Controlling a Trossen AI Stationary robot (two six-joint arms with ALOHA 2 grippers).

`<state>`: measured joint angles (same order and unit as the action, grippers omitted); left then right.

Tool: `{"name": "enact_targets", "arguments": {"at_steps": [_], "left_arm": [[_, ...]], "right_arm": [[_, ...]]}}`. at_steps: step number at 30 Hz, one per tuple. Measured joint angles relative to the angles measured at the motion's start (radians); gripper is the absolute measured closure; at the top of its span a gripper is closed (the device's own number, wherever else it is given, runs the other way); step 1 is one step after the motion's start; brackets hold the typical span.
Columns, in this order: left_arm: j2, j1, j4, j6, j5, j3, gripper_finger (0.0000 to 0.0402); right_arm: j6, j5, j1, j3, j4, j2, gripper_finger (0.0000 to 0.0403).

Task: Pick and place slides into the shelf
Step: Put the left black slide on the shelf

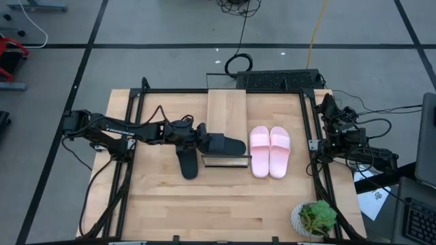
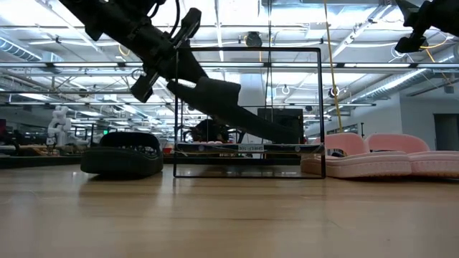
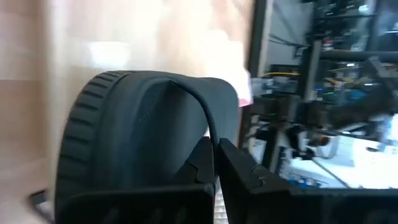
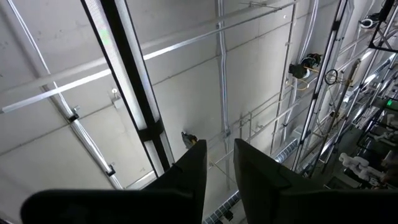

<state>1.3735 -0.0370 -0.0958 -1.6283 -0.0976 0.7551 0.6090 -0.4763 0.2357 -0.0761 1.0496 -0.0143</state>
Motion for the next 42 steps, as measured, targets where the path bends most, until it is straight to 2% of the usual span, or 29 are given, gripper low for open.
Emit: {"name": "enact_targets", "arguments": {"at_steps": [9, 16, 26, 33, 42], "left_arm": [[0.024, -0.018, 0.014, 0.024, 0.06, 0.0, 0.0401], [0.126, -0.024, -0.164, 0.041, 0.11, 0.002, 0.0401], [0.133, -0.051, -0.278, 0.102, 0.154, 0.0, 0.0401], [0.132, -0.059, -0.418, 0.115, 0.122, 0.0, 0.0401], [0.132, -0.027, -0.339, 0.1, 0.102, -0.001, 0.0401]], "right_arm": [[0.0, -0.001, 0.0, 0.0, 0.0, 0.0, 0.033], [0.0, 0.001, 0.0, -0.001, 0.003, 0.0, 0.033], [0.005, 0.0, 0.0, -0.001, 0.012, 0.0, 0.033], [-0.021, -0.01, 0.0, -0.001, 0.008, 0.0, 0.033], [-0.026, -0.025, 0.0, -0.001, 0.005, 0.0, 0.033]]}}
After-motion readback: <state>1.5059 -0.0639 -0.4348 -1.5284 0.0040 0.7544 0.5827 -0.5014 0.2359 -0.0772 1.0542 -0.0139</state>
